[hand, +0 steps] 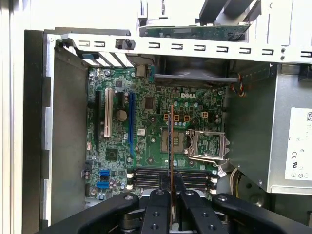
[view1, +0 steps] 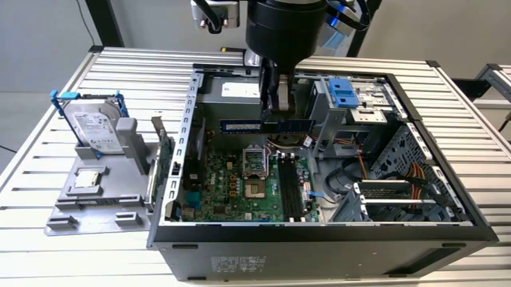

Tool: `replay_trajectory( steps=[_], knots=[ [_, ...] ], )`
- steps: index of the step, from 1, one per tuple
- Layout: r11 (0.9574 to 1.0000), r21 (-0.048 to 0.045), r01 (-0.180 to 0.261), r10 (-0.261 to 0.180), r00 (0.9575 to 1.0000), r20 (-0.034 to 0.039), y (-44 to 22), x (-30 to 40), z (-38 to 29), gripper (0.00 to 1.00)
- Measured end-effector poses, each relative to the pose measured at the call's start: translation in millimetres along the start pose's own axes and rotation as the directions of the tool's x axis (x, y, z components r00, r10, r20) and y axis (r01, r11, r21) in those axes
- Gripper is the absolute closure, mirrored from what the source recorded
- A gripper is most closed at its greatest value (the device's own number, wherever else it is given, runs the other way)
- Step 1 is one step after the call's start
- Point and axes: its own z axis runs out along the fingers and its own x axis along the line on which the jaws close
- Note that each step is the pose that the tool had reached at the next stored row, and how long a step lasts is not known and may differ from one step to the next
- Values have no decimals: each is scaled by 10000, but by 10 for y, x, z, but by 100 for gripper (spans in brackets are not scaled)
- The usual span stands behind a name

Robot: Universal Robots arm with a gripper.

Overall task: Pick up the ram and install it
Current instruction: 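Pick up the ram and move it above insertion slot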

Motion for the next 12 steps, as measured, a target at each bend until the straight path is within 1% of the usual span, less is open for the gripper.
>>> replay_trajectory(
  steps=[5, 8, 12],
  knots=[
    [10000, 0, 1, -1, 10000, 0, -4, 0, 0, 100],
    [10000, 0, -31, 31, 10000, 2, -45, 1, 2, 100],
    [9997, -3, -226, 226, 9997, 2, -78, 2, 6, 100]
  ],
)
